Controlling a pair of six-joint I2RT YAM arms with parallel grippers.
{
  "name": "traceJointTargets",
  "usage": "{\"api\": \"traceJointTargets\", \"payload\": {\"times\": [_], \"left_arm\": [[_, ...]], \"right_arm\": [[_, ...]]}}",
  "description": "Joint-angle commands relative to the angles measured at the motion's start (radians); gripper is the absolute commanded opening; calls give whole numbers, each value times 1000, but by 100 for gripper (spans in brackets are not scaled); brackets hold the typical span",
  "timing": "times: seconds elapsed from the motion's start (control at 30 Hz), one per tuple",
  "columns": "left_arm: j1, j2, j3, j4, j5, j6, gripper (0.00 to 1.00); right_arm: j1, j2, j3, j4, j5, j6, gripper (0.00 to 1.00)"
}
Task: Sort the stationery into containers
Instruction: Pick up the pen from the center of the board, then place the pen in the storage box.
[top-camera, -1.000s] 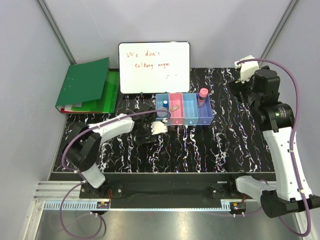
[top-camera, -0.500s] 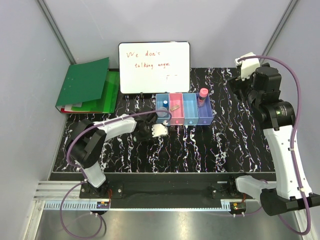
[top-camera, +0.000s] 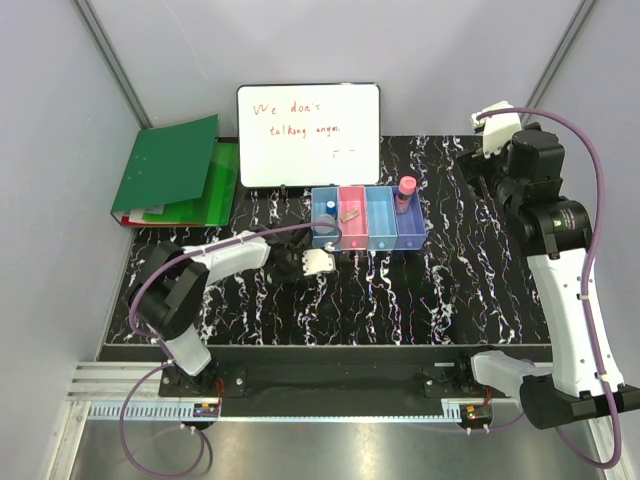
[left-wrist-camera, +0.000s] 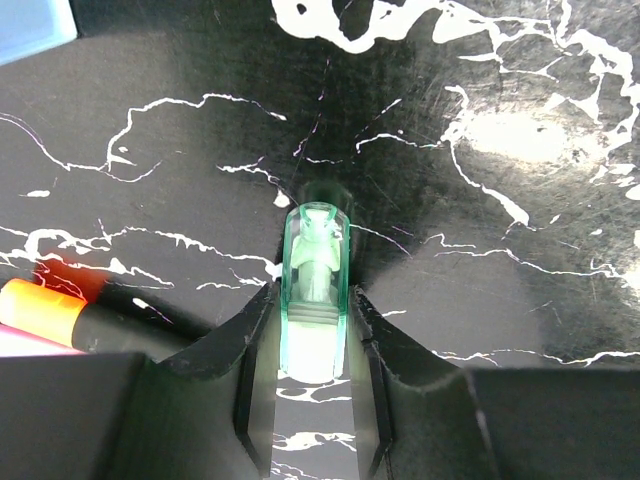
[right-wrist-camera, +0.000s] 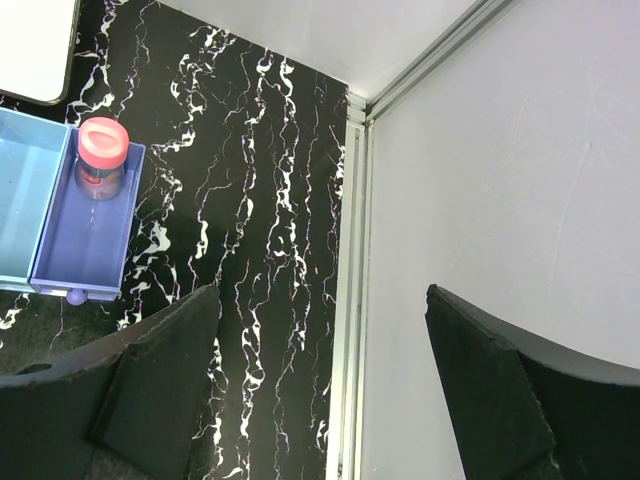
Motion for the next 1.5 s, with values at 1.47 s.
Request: {"api": "traceJointTargets", "payload": {"times": [1.47], "left_arm": [[-88, 524, 1011, 23, -51, -423, 0]], "right_arm": [[-4, -23, -12, 32, 38, -3, 91]]}}
